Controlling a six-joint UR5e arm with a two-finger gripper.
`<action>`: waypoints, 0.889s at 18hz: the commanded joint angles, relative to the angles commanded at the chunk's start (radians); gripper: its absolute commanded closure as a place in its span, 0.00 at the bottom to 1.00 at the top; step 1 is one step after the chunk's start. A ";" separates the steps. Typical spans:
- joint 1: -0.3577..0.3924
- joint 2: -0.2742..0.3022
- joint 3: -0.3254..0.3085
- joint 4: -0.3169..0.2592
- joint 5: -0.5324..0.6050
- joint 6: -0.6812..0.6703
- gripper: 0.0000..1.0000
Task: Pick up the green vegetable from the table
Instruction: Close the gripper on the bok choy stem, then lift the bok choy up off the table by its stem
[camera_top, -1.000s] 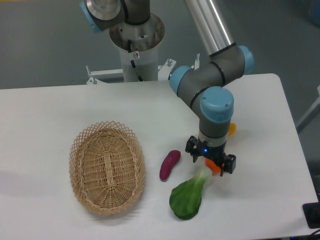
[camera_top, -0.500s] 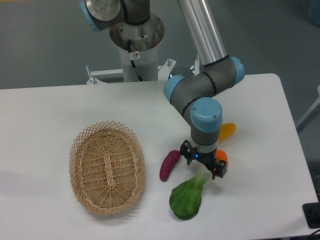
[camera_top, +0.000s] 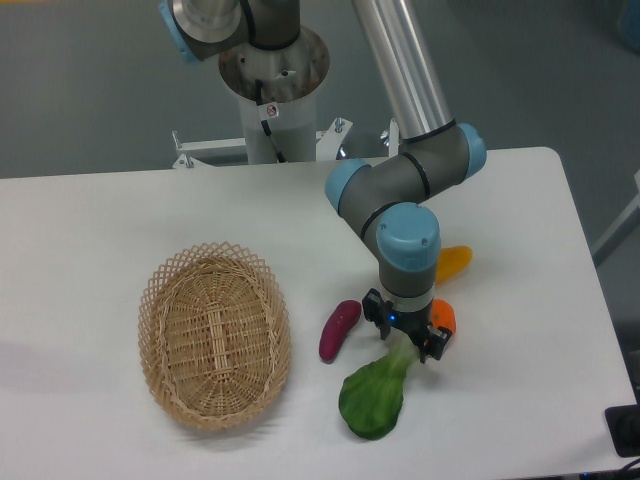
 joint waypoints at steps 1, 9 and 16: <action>0.000 0.002 0.002 -0.002 0.000 0.000 0.53; 0.002 0.067 0.012 -0.008 -0.009 0.002 0.53; 0.006 0.208 0.012 -0.070 -0.043 0.008 0.53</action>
